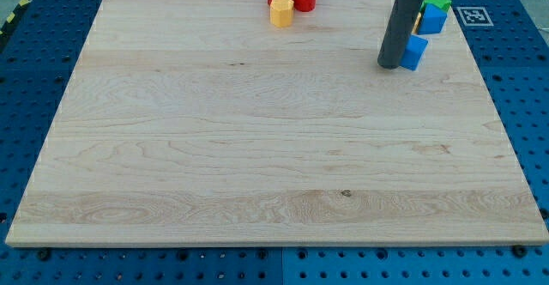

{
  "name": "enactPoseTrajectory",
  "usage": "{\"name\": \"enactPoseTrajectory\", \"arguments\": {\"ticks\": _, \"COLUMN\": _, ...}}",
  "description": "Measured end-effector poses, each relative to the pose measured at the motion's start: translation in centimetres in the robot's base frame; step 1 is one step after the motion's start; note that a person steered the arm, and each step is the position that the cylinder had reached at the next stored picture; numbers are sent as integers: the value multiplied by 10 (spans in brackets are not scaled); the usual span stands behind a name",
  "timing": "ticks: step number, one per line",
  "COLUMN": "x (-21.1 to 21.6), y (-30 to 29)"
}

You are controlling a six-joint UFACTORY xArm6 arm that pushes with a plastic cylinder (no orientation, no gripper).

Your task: Push the blue cube slightly close to the yellow heart

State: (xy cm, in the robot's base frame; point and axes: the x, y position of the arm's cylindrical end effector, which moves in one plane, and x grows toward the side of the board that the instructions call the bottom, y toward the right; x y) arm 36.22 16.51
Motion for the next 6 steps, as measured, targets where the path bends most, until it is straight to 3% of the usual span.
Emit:
{"name": "enactPoseTrajectory", "arguments": {"ticks": 3, "x": -20, "y": 0}}
{"name": "enactPoseTrajectory", "arguments": {"ticks": 4, "x": 14, "y": -1}}
{"name": "enactPoseTrajectory", "arguments": {"ticks": 6, "x": 15, "y": 46}}
